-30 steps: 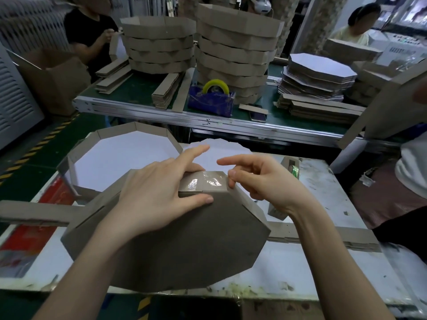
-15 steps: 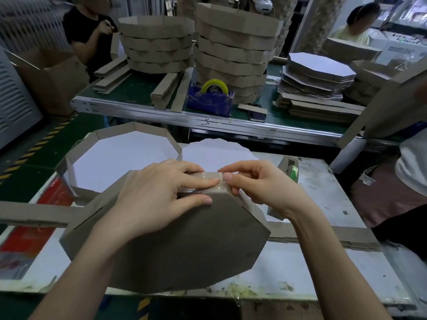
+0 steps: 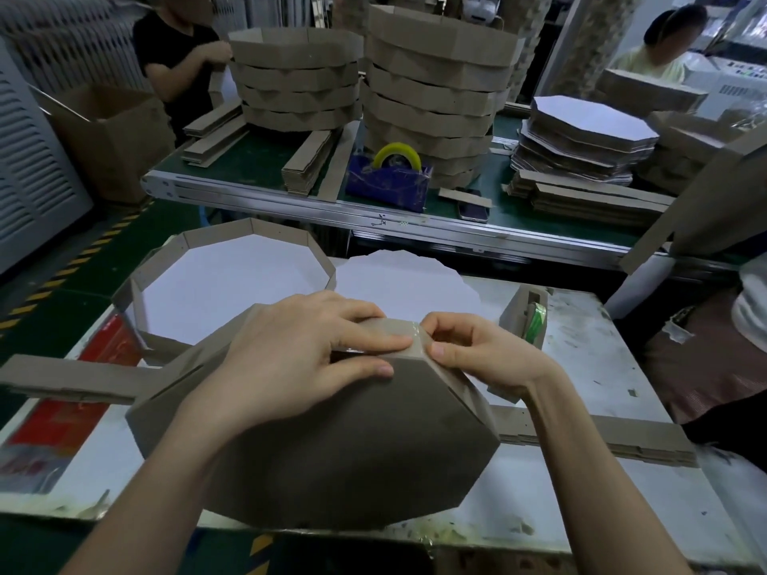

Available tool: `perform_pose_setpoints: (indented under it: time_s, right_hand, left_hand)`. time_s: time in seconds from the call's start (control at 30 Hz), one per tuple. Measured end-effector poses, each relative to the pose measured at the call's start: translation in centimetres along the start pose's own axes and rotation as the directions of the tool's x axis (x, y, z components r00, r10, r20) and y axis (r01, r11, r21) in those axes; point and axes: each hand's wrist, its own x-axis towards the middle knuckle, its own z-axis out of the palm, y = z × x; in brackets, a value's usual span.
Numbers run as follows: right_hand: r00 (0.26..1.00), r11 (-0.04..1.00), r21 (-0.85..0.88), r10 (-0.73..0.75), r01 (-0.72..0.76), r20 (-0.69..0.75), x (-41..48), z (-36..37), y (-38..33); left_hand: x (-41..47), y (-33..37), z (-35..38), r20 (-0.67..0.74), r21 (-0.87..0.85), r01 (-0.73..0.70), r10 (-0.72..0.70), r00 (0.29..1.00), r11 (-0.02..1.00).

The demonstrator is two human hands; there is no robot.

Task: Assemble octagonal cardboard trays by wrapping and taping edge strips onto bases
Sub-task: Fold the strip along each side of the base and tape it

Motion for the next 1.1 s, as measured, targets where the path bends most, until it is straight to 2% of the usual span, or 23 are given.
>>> perform_pose_setpoints:
  time_s: [0.07,0.13,0.27,0.33,0.5,0.67,0.73,0.83,0.97,1.1]
  right_hand:
    - [0.999,0.997,0.072,0.031,-0.034,0.035,0.1,0.0,0.5]
    - [0.998,0.997,0.023,0.067,-0.067,0.013,0.5,0.2,0.2]
    - [0.996,0.999,-0.030,0.016,-0.013,0.088,1.4,0.9,-3.9]
    - [0.995,0.999,0.022,-0.026,0.024,0.101,1.9,0.5,-6.6]
    - [0.988,0.993,-0.090,-0.064,0.077,0.144,2.8,-1.8,-13.6]
    - [0.956,0.918,-0.279,-0.243,0.281,0.164,3.1,-2.7,-18.7]
    - [0.943,0.855,-0.398,-0.303,0.332,0.137,3.7,-2.6,-19.7]
    - [0.926,0.768,-0.522,-0.348,0.370,0.145,5.2,-1.6,-19.4]
    - [0.876,0.532,-0.736,-0.451,0.418,0.172,8.8,1.8,-15.9]
    - [0.869,0.312,-0.894,-0.473,0.322,0.148,14.1,5.0,-10.7]
  left_hand:
    - [0.1,0.0,0.1,-0.003,0.033,-0.030,0.030,1.000,0.999]
    - [0.1,-0.6,-0.4,-0.015,-0.016,-0.045,0.045,0.999,0.999]
    - [-0.5,-3.1,-2.4,0.004,-0.340,-0.033,0.036,0.999,0.940]
    - [-0.6,-3.5,-3.7,-0.060,-0.452,-0.042,0.017,0.998,0.891]
    - [0.2,-2.7,-7.4,-0.214,-0.492,-0.115,0.008,0.977,0.863]
    - [1.2,-1.4,-11.7,-0.337,-0.419,-0.176,0.027,0.941,0.891]
    - [1.4,-1.5,-13.0,-0.339,-0.375,-0.136,0.000,0.941,0.917]
    - [1.1,-2.6,-13.8,-0.296,-0.217,-0.001,-0.065,0.953,0.976]
    - [0.5,-5.4,-12.1,-0.169,-0.021,0.177,-0.178,0.969,0.984]
    - [0.2,-10.4,-7.7,-0.161,0.197,0.358,-0.330,0.930,0.913]
